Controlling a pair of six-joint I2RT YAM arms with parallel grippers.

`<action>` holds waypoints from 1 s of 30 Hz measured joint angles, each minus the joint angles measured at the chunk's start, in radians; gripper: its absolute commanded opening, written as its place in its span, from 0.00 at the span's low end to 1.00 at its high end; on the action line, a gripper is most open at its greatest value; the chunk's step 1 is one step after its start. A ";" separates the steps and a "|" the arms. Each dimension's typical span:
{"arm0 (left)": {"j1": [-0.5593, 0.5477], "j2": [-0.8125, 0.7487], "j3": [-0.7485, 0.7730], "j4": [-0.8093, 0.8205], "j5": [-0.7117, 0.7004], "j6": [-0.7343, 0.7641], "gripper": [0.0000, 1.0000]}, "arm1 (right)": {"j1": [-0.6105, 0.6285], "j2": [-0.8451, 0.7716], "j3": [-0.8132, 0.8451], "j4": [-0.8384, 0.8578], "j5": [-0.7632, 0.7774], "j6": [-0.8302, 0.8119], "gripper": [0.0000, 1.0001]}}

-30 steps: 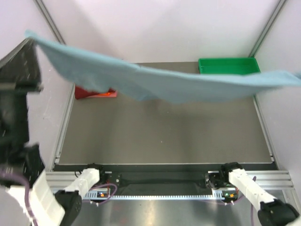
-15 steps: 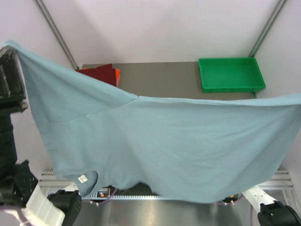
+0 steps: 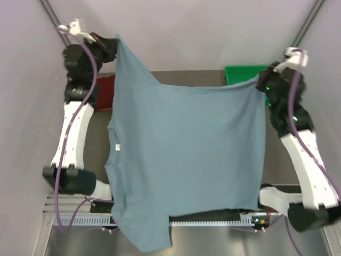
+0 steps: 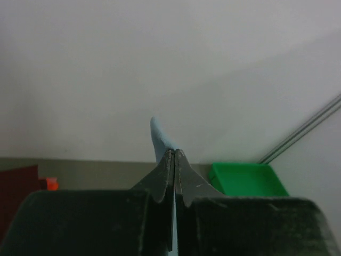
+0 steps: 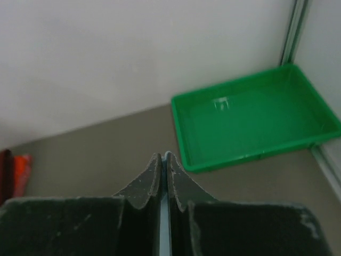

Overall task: Fold and stack the t-shirts
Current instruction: Flatten the tshirt out, then fold the tshirt

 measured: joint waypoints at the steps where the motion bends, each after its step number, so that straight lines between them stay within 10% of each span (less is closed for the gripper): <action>1: -0.003 0.060 -0.026 0.025 0.000 0.012 0.00 | -0.008 0.051 -0.031 0.034 -0.010 0.000 0.00; 15: -0.029 0.626 0.007 0.203 0.024 0.184 0.00 | -0.173 0.667 -0.078 0.451 -0.291 0.072 0.00; 30: -0.029 0.526 -0.092 0.209 -0.027 0.243 0.00 | -0.274 0.760 -0.011 0.487 -0.474 0.099 0.00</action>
